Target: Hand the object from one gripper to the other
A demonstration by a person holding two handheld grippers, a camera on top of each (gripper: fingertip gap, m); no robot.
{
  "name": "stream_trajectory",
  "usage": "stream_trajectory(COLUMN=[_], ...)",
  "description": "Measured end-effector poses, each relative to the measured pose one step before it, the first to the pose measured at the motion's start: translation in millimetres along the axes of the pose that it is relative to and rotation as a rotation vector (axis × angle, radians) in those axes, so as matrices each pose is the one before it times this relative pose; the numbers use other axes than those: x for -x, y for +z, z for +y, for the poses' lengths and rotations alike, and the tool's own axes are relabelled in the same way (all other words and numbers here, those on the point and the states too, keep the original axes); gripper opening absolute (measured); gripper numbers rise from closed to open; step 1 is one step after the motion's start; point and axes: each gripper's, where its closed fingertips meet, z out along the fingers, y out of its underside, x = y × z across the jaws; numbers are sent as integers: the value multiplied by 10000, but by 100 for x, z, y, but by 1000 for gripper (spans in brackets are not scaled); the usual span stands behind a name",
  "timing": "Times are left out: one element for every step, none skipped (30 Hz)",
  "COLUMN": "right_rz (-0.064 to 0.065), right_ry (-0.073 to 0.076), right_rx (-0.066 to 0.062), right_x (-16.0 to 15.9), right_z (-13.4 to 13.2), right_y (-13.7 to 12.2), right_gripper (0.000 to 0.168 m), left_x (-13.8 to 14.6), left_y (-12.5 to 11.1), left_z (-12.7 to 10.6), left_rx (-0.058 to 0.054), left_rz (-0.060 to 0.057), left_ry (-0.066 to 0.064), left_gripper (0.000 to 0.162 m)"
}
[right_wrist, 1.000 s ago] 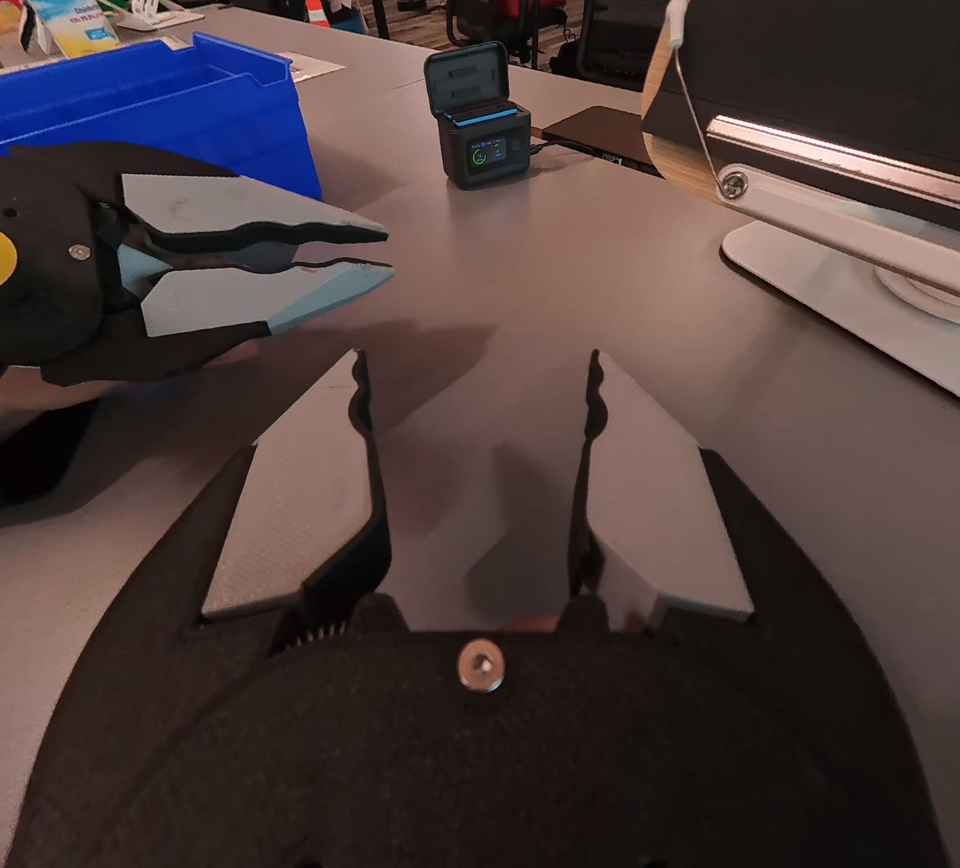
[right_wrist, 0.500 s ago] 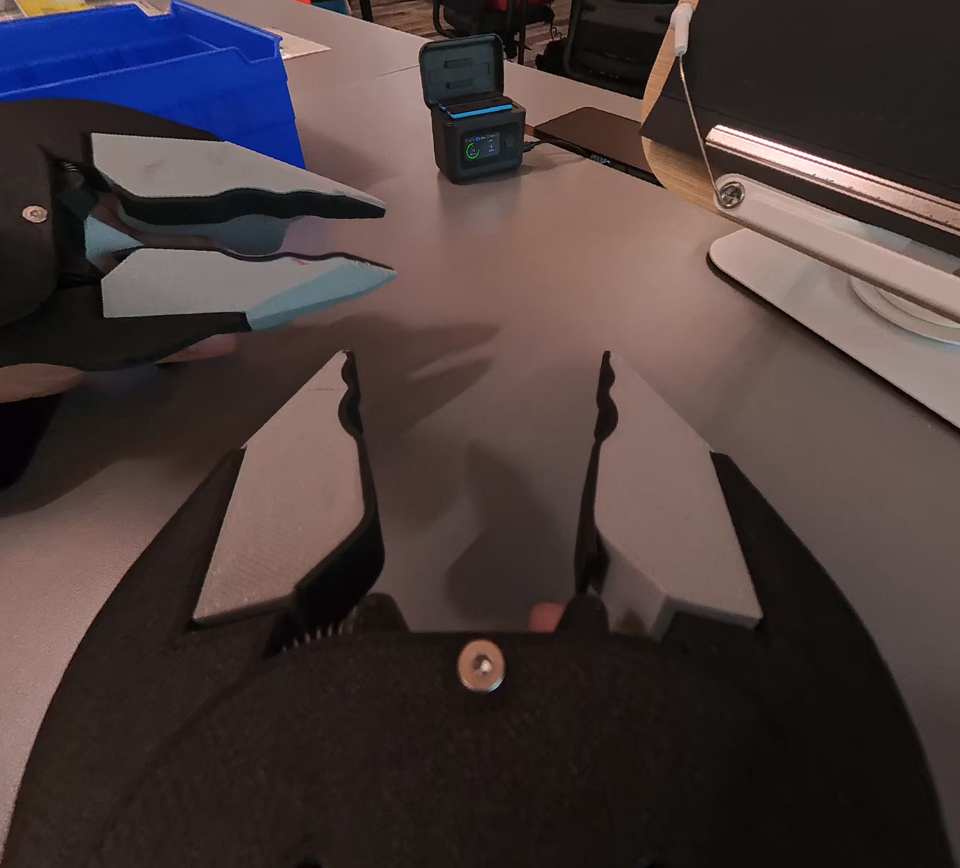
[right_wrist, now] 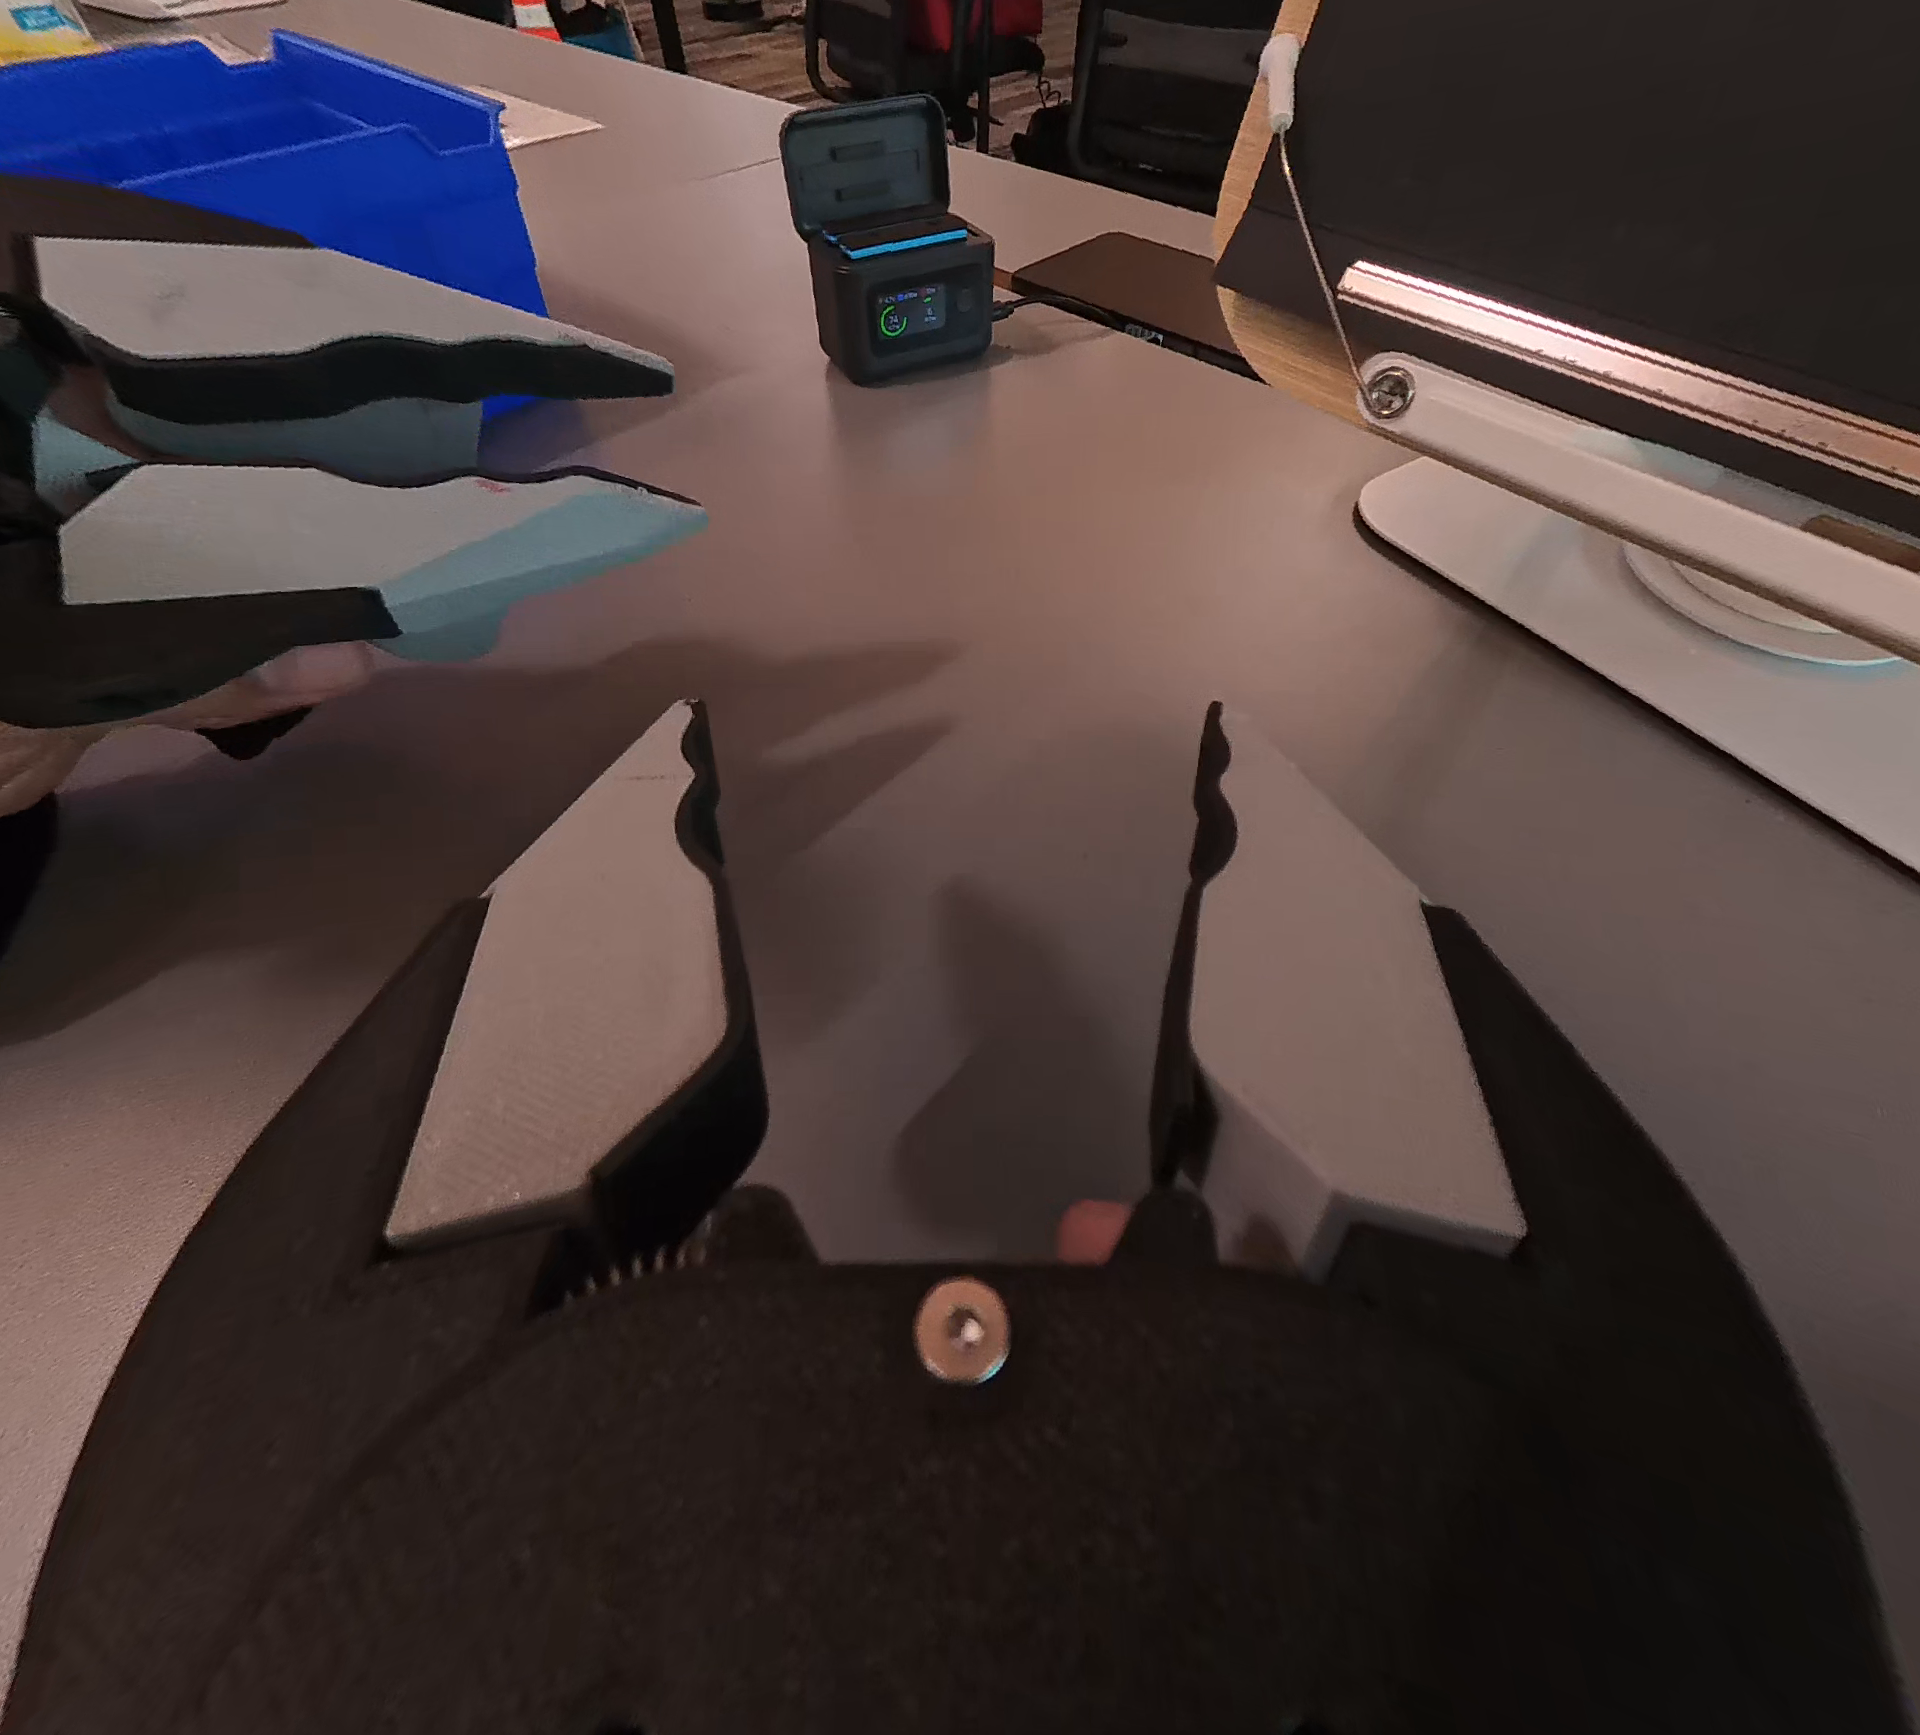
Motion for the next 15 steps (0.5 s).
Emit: stream_trajectory(right_rz=[8, -12, -12, -19, -19, -14, -14, -10, 3, -5, -3, 7, 2, -1, -2], right_ry=[2, 7, 5, -2, -6, -6, -6, -5, -10, -21, -23, -22, -27, -24, -18], right_rx=[-16, -1, 6, 5, 1, 3, 7, 8, 3, -2, 1, -3, -8, -9, -8], right_x=[-6, 24, 12, 38, 32, 24, 38, 38, 26, 48, 57, 53, 57, 50, 59], right_z=[-8, 5, 7, 6, 3, 5, 19, 14, -1, 4, -3, -7, -6, -15, -17], right_y=[-32, -20, -1, 1, -4, -6, 0, -16, -19, -19, -19, -20, -13, -21, -13], right_gripper=[89, 89, 89, 89, 89, 89, 89, 90, 90, 90, 90, 91, 91, 91, 91], left_x=[18, 74, 101, 120, 175, 181, 160, 137, 78, 82, 55, 25, -4, -3, -19], left_y=[76, 6, -28, -27, -17, -2, 23, 10, 15, 12, 7, 16, 29, 32, 38], left_z=[158, 69, 8, 22, 46, 76, 123, 151, 138, 106, 84, 72, 99, 88, 87], left_rx=[71, 31, -2, -2, 11, 12, 39, 49, 33, 39, 21, 20, 33, 29, 32], left_rz=[-25, -59, -50, -47, -54, -50, -40, -33, -11, -19, -27, -12, 2, -15, -5], left_ry=[55, 58, 32, -3, -29, -38, -36, -31, -31, -24, -14, -3, 9, 21, 32], left_gripper=[29, 29, 29, 29, 29, 29, 29, 29, 29, 29, 29, 29, 29, 29, 29])
